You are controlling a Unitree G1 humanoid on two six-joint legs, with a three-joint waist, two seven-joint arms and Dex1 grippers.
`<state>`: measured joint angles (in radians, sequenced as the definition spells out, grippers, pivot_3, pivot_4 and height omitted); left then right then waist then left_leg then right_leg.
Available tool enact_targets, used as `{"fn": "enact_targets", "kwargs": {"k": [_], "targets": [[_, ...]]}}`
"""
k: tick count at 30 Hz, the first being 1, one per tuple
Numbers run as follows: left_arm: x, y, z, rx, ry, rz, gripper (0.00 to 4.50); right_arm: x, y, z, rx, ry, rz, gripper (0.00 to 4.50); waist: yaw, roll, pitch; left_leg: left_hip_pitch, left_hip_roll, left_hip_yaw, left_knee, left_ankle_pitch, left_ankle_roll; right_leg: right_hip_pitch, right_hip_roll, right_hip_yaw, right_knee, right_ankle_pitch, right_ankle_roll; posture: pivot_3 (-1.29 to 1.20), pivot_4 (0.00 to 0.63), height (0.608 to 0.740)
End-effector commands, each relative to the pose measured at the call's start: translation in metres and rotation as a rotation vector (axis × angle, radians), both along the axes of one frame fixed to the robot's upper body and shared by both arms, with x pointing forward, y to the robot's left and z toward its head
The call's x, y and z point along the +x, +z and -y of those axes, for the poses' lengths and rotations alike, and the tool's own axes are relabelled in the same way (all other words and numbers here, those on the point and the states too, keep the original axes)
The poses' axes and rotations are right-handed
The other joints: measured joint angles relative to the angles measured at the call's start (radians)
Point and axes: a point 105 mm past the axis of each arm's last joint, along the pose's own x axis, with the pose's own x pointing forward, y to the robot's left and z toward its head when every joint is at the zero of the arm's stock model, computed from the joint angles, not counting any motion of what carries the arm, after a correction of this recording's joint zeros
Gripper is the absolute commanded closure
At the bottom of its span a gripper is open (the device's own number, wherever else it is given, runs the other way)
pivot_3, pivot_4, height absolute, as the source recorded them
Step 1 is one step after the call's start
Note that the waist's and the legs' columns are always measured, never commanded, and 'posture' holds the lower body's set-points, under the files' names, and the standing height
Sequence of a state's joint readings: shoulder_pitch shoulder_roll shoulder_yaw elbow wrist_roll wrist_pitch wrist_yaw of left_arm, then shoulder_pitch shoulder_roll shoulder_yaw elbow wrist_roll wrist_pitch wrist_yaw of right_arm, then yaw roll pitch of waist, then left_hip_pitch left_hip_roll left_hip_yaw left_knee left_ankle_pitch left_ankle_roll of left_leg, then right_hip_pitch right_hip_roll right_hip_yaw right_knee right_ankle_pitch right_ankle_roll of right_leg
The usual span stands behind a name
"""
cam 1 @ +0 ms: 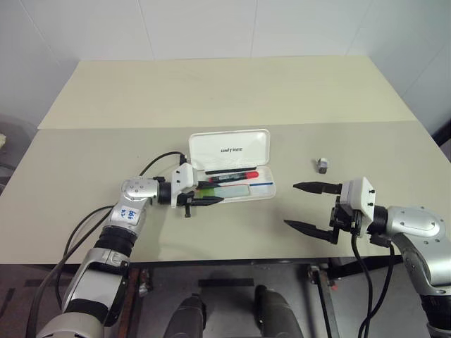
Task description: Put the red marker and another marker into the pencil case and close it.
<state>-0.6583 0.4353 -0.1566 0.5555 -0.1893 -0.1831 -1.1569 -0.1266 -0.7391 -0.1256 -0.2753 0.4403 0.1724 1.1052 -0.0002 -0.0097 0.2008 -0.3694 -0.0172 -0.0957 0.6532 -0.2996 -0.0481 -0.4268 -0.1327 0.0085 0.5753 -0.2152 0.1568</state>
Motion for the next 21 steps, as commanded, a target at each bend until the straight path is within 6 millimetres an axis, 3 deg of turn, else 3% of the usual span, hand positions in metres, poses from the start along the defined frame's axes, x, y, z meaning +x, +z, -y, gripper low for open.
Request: {"fn": "enact_targets", "kwargs": {"k": [1, 3, 4, 5, 12, 21], "targets": [[0.005, 0.014, -0.002, -0.018, 0.019, 0.042, 3.35, -0.002, 0.011, -0.003, 0.0, 0.021, 0.056, 0.0, 0.0, 0.0, 0.0, 0.0, 0.0, 0.0, 0.0, 0.0, 0.0, 0.0, 0.0, 0.0, 0.0, 0.0, 0.0, 0.0, 0.15, 0.74], [0.005, 0.012, -0.001, -0.007, 0.018, 0.04, 3.35, -0.002, 0.011, -0.003, 0.0, 0.021, 0.056, 0.0, 0.0, 0.0, 0.0, 0.0, 0.0, 0.0, 0.0, 0.0, 0.0, 0.0, 0.0, 0.0, 0.0, 0.0, 0.0, 0.0, 0.15, 0.74], [0.006, 0.012, 0.0, -0.007, 0.026, 0.044, 2.59, -0.003, 0.01, -0.003, 0.0, 0.02, 0.056, 0.0, 0.0, 0.0, 0.0, 0.0, 0.0, 0.0, 0.0, 0.0, 0.0, 0.0, 0.0, 0.0, 0.0, 0.0, 0.0, 0.0, 0.15, 0.74], [0.005, 0.012, 0.002, -0.009, 0.022, 0.052, 2.44, -0.003, 0.01, -0.004, 0.001, 0.02, 0.056, 0.0, 0.0, 0.0, 0.0, 0.0, 0.0, 0.0, 0.0, 0.0, 0.0, 0.0, 0.0, 0.0, 0.0, 0.0, 0.0, 0.0, 0.15, 0.74], [0.002, 0.015, 0.006, -0.03, -0.001, 0.052, 0.11, -0.002, 0.01, -0.004, 0.003, 0.019, 0.057, 0.0, 0.0, 0.0, 0.0, 0.0, 0.0, 0.0, 0.0, 0.0, 0.0, 0.0, 0.0, 0.0, 0.0, 0.0, 0.0, 0.0, 0.15, 0.74], [-0.01, 0.024, 0.007, -0.074, -0.05, 0.059, 0.05, 0.01, 0.007, -0.003, 0.036, -0.07, 0.025, 0.0, -0.001, 0.0, 0.0, 0.0, 0.0, 0.0, 0.0, 0.0, 0.0, 0.0, 0.0, 0.0, 0.0, 0.0, 0.0, 0.0, 0.15, 0.74]]}}
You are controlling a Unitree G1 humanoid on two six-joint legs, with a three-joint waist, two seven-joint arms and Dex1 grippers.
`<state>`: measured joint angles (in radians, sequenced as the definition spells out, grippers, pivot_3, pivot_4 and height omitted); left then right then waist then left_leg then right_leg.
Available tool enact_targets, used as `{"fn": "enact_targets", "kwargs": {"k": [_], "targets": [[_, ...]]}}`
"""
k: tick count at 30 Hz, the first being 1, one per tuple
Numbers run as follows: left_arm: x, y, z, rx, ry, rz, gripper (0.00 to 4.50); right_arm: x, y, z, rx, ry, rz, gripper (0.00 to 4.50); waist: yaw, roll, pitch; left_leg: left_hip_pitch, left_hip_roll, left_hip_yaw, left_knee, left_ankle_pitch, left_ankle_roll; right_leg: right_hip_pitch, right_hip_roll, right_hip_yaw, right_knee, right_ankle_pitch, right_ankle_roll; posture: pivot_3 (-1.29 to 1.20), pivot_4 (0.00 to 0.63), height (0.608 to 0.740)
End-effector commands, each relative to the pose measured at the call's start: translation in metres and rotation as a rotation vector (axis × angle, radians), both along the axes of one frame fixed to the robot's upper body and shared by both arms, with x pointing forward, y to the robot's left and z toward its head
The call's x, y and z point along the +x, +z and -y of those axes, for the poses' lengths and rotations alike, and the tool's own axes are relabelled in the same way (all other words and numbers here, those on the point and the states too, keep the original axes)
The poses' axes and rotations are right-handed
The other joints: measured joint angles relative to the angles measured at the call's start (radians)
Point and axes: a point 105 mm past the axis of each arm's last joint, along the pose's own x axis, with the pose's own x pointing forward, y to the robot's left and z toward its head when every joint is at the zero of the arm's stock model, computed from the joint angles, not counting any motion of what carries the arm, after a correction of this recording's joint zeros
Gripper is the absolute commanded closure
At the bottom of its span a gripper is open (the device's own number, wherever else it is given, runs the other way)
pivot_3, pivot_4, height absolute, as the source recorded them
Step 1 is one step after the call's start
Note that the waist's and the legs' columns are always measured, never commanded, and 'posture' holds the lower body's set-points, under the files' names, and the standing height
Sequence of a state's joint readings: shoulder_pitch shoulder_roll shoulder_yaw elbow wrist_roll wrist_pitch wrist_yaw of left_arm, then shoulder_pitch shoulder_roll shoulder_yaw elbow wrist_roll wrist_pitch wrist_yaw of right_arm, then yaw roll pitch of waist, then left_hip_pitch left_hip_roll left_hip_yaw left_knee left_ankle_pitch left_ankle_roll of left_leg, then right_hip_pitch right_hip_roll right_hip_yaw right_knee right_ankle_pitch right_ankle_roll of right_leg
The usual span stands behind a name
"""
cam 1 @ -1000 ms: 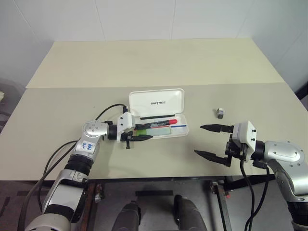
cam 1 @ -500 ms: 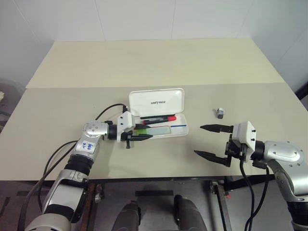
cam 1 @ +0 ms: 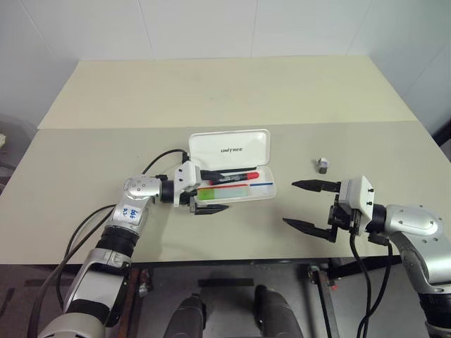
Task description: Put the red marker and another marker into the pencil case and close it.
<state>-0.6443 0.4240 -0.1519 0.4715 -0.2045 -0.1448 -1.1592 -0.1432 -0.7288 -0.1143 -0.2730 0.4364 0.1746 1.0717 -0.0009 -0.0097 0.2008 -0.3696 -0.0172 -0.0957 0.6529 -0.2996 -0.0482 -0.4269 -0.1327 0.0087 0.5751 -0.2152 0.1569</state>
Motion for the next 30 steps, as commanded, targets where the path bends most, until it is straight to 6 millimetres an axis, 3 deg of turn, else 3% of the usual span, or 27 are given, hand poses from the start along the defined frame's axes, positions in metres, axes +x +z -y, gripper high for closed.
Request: {"fn": "enact_targets", "kwargs": {"k": [1, 9, 13, 19, 30], "targets": [[-0.007, 0.016, -0.003, -0.06, -0.029, 0.04, 0.05, 0.011, 0.003, 0.003, 0.03, -0.101, 0.002, 0.0, -0.001, 0.0, 0.0, 0.0, 0.0, 0.0, 0.0, 0.0, 0.0, 0.0, 0.0, 0.0, 0.0, 0.0, 0.0, 0.0, 0.15, 0.74], [-0.018, 0.027, -0.011, -0.093, -0.056, 0.048, 0.05, 0.042, 0.0, 0.02, 0.127, -0.42, 0.011, 0.0, 0.0, 0.0, 0.0, 0.0, 0.0, 0.0, 0.0, 0.0, 0.0, 0.0, 0.0, 0.0, 0.0, 0.0, -0.001, 0.0, 0.15, 0.74], [-0.029, 0.029, -0.03, -0.09, -0.028, 0.047, 0.05, 0.06, 0.002, 0.026, 0.308, -0.645, 0.023, 0.0, -0.007, 0.0, 0.0, 0.0, 0.001, 0.0, -0.002, 0.0, 0.0, -0.001, 0.001, 0.001, 0.0, 0.0, -0.001, 0.0, 0.15, 0.74], [-0.035, 0.033, -0.044, -0.075, 0.006, 0.056, 0.05, 0.076, 0.003, 0.032, 0.419, -0.849, 0.05, 0.0, -0.001, 0.0, 0.0, 0.0, 0.001, 0.0, -0.002, 0.0, 0.0, -0.001, 0.001, 0.001, 0.001, 0.0, -0.001, 0.0, 0.15, 0.74], [-0.043, 0.051, -0.062, -0.06, 0.067, 0.108, 0.05, 0.099, 0.0, 0.038, 0.495, -1.002, 0.06, 0.0, -0.019, 0.001, 0.0, 0.0, 0.001, 0.0, -0.005, 0.0, 0.0, -0.001, 0.002, 0.001, 0.002, 0.0, -0.001, 0.0, 0.15, 0.74]]}}
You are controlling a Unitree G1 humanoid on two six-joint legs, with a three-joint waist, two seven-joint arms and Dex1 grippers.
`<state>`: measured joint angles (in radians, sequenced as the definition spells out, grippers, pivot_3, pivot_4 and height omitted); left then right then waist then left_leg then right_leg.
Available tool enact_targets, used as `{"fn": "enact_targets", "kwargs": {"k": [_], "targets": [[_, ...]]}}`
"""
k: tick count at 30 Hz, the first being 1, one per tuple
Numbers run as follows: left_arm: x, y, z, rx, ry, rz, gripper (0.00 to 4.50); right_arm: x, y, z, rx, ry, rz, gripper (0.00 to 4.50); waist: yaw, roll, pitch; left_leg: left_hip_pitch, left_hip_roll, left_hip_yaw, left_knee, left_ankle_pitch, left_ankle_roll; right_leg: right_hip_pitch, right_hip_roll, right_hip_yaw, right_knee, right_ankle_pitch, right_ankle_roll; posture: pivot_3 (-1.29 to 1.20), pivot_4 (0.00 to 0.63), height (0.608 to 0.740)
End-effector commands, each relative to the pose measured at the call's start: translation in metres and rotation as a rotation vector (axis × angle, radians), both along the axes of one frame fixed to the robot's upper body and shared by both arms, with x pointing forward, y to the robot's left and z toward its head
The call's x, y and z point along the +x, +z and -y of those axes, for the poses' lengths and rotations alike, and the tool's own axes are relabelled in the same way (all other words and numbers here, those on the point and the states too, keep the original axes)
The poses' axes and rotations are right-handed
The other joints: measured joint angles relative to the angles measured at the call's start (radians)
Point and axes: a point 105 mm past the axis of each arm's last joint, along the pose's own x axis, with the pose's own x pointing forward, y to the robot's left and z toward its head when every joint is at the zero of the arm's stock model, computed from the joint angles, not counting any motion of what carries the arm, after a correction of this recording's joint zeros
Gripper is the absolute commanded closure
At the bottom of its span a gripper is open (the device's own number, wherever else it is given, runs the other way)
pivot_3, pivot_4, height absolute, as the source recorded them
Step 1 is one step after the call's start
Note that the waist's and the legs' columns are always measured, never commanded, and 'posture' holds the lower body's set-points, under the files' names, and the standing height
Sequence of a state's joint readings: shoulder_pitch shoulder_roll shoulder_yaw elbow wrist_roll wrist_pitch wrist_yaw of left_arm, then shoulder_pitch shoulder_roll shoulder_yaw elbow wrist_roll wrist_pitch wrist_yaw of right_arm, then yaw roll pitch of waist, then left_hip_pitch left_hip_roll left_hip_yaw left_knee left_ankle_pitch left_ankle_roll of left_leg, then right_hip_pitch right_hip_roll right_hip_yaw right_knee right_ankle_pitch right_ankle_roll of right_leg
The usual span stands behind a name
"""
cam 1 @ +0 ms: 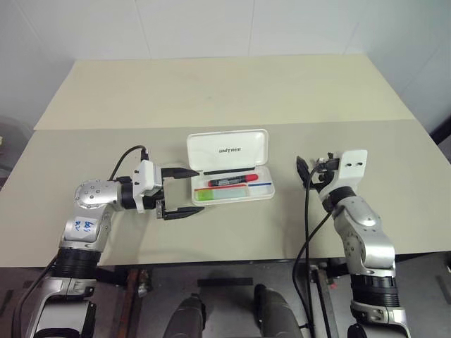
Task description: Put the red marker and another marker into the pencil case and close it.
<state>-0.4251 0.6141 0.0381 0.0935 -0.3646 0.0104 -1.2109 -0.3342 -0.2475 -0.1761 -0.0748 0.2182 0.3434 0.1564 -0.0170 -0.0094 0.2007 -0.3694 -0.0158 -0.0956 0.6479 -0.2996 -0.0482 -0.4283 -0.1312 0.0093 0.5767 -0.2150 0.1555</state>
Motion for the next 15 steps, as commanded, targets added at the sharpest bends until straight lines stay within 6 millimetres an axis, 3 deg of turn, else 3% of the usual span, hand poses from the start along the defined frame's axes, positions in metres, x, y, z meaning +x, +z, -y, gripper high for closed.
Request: {"fn": "enact_targets", "kwargs": {"k": [1, 9, 15], "targets": [[-0.005, 0.017, -0.006, -0.015, 0.013, 0.054, 0.05, 0.004, 0.015, 0.003, 0.001, -0.027, 0.068, 0.0, -0.007, 0.0, 0.0, 0.0, 0.0, 0.0, 0.0, 0.0, 0.0, 0.0, 0.0, 0.0, 0.0, 0.0, 0.0, 0.0, 0.15, 0.74], [-0.007, 0.028, -0.009, -0.016, 0.04, 0.086, 0.05, 0.018, 0.011, 0.012, -0.006, -0.094, 0.048, 0.0, -0.011, 0.0, 0.0, 0.0, 0.0, 0.0, 0.0, 0.0, 0.0, 0.0, 0.0, 0.0, 0.001, 0.0, 0.0, 0.0, 0.15, 0.74], [-0.002, 0.038, -0.016, -0.023, 0.091, 0.114, 0.05, 0.026, -0.005, 0.016, -0.001, -0.141, -0.009, 0.0, -0.013, 0.0, 0.0, 0.0, 0.0, 0.0, 0.0, 0.0, 0.0, 0.0, 0.0, 0.0, 0.0, 0.0, 0.0, 0.0, 0.15, 0.74]]}}
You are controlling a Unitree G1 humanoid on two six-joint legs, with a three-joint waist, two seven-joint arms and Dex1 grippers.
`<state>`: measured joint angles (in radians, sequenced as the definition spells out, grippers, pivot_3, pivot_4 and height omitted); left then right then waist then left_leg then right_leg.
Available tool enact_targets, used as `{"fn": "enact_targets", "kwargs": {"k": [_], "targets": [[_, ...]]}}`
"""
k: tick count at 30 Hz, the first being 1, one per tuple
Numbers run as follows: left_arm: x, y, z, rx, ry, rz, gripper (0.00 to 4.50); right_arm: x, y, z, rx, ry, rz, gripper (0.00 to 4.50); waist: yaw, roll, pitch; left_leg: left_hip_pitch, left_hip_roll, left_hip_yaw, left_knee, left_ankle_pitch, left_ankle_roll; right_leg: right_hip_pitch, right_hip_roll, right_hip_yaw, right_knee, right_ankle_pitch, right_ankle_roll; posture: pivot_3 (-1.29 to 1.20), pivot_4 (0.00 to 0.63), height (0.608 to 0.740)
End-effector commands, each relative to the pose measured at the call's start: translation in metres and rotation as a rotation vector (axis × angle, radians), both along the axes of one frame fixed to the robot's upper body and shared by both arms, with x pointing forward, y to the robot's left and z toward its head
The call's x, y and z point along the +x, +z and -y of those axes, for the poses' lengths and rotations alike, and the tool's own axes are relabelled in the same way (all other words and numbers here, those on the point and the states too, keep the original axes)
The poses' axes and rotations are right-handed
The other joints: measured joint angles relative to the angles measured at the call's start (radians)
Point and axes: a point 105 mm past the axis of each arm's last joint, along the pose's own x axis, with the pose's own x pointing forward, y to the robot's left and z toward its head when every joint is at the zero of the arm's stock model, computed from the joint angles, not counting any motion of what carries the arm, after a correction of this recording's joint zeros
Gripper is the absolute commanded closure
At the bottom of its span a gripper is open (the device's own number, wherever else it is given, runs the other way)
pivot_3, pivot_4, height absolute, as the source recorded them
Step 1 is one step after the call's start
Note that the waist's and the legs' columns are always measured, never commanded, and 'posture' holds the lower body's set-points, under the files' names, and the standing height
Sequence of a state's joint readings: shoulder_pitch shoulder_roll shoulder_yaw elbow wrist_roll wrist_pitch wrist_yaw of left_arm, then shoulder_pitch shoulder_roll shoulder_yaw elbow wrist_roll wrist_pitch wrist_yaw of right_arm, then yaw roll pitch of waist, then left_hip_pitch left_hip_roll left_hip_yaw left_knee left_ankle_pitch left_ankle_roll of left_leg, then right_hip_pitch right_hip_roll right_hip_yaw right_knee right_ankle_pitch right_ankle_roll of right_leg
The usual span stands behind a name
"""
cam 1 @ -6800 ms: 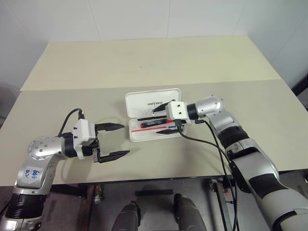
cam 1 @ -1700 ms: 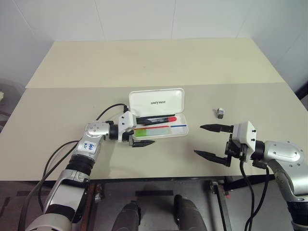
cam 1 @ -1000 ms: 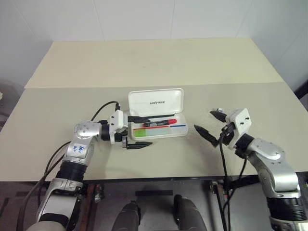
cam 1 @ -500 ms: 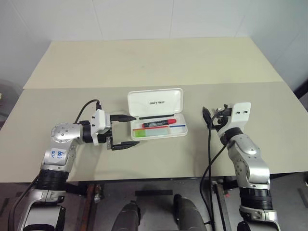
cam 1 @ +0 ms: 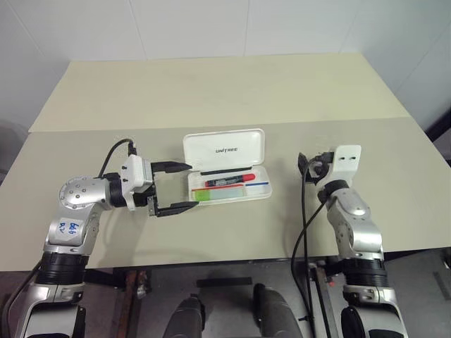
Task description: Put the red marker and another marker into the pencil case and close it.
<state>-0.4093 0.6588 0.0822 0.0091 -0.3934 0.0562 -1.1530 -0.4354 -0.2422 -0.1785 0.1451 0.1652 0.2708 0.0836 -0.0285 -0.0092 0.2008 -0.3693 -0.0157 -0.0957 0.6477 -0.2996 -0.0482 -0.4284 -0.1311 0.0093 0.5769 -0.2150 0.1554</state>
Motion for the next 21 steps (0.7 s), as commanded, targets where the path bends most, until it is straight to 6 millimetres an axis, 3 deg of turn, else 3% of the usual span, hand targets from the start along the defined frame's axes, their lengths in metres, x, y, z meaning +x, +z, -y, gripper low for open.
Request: {"fn": "enact_targets", "kwargs": {"k": [1, 6, 7, 9, 18, 21], "targets": [[0.001, 0.021, -0.008, -0.017, 0.04, 0.068, 0.05, 0.003, 0.007, 0.005, 0.012, -0.045, 0.028, 0.0, -0.002, 0.0, 0.0, 0.0, 0.0, 0.0, 0.0, 0.0, 0.0, 0.0, 0.0, 0.0, 0.0, 0.0, 0.0, 0.0, 0.15, 0.74], [0.003, 0.026, -0.009, -0.026, 0.056, 0.081, 0.05, 0.005, -0.004, 0.006, 0.033, -0.07, -0.005, 0.0, -0.001, 0.0, 0.0, 0.0, 0.0, 0.0, 0.0, 0.0, 0.0, 0.0, 0.0, 0.0, 0.0, 0.0, 0.0, 0.0, 0.15, 0.74], [0.004, 0.027, -0.01, -0.026, 0.061, 0.084, 0.01, 0.004, -0.006, 0.006, 0.046, -0.076, -0.007, 0.19, -0.001, 0.0, 0.0, 0.0, 0.0, 0.0, 0.0, 0.0, 0.0, 0.0, 0.0, 0.0, 0.0, 0.0, 0.0, 0.0, 0.15, 0.74], [0.005, 0.027, -0.012, -0.024, 0.074, 0.089, 0.0, 0.003, -0.005, 0.003, 0.066, -0.073, 0.01, 0.7, -0.002, 0.0, 0.0, 0.0, 0.0, 0.0, 0.0, 0.0, 0.0, 0.0, 0.0, 0.0, 0.0, 0.0, 0.0, 0.0, 0.15, 0.74], [0.008, 0.027, -0.014, -0.026, 0.083, 0.096, 0.0, 0.002, -0.003, 0.002, 0.068, -0.077, 0.018, 3.99, -0.002, 0.0, 0.0, 0.0, 0.0, 0.0, 0.0, 0.0, 0.0, 0.0, 0.0, 0.0, 0.0, 0.0, 0.0, 0.0, 0.15, 0.74], [0.01, 0.03, -0.012, -0.062, 0.083, 0.091, 0.0, 0.002, 0.011, 0.008, 0.001, -0.098, 0.082, 4.16, -0.002, 0.0, 0.0, 0.0, 0.0, 0.0, 0.0, 0.0, 0.0, 0.0, 0.0, 0.0, 0.0, 0.0, 0.0, 0.0, 0.15, 0.74]]}}
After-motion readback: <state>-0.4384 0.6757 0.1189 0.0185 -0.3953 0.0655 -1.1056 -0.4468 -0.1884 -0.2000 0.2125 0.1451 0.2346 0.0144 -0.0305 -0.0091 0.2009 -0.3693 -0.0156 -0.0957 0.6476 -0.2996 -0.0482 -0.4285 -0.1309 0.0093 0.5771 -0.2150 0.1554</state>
